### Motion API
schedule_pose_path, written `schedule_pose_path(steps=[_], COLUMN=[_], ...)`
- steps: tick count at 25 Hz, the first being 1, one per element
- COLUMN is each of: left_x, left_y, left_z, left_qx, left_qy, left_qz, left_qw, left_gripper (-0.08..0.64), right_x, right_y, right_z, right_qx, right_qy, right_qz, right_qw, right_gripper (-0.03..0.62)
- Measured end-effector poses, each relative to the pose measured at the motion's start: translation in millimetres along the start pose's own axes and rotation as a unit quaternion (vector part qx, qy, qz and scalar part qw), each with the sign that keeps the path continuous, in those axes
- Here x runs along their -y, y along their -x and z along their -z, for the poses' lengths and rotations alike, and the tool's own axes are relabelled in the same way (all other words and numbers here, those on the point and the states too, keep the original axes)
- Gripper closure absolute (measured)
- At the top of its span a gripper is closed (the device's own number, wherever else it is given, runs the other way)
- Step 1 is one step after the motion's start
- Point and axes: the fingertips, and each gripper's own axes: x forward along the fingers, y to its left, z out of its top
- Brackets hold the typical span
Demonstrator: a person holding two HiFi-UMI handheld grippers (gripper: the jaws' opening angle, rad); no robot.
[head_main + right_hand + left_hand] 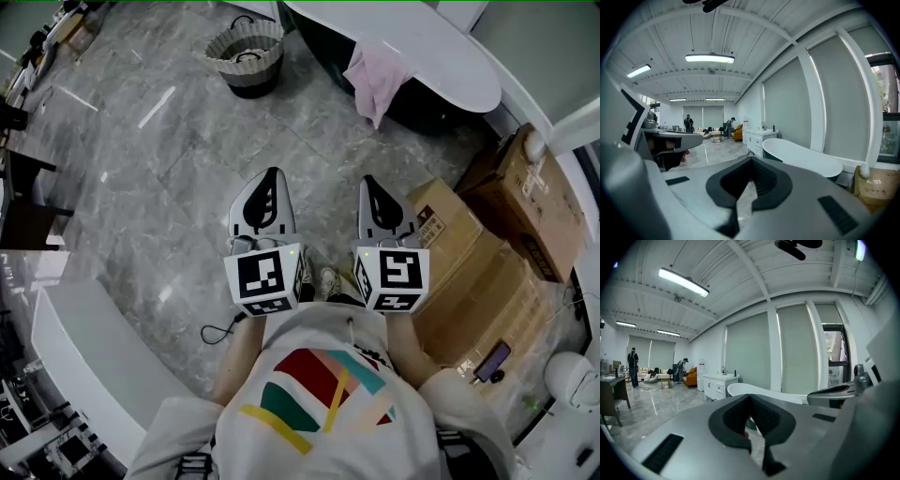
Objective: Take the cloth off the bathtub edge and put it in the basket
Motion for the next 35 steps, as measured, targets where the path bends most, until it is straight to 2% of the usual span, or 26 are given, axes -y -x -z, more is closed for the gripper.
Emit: schedule_pose_path(steps=[5, 17, 25, 30, 35], left_x=[-19.3, -54.0, -101.2, -103.7, -97.1], left_y=[-5.6, -23.4, -40.4, -55.4, -75.0], left_z=[-0.5, -3.4, 3.5, 5.7, 5.5], left_qx=[0.000, 0.013, 0.016, 0.021, 0.034], left_qy=[0.016, 0.019, 0.039, 0.038, 0.039], left_qz=[0.002, 0.024, 0.010, 0.023, 0.042], left_qw=[0.9999, 0.9994, 0.9991, 0.9988, 0.9977], left_gripper=[0.541, 0.541, 0.541, 0.541, 0.541], right_x=[-7.5, -14.2, -16.0, -9.1, 0.0], right_y=[-8.0, -36.5, -52.4, -64.4, -74.3], right_z=[-6.8, -9.9, -8.1, -17.1, -27.3], right_qx=[0.007, 0.009, 0.004, 0.005, 0.033], right_qy=[-0.003, -0.009, -0.002, 0.020, 0.029], right_qz=[0.008, 0.039, 0.071, 0.099, 0.111], right_qw=[1.000, 0.999, 0.997, 0.995, 0.993], right_gripper=[0.580, 0.580, 0.580, 0.580, 0.580])
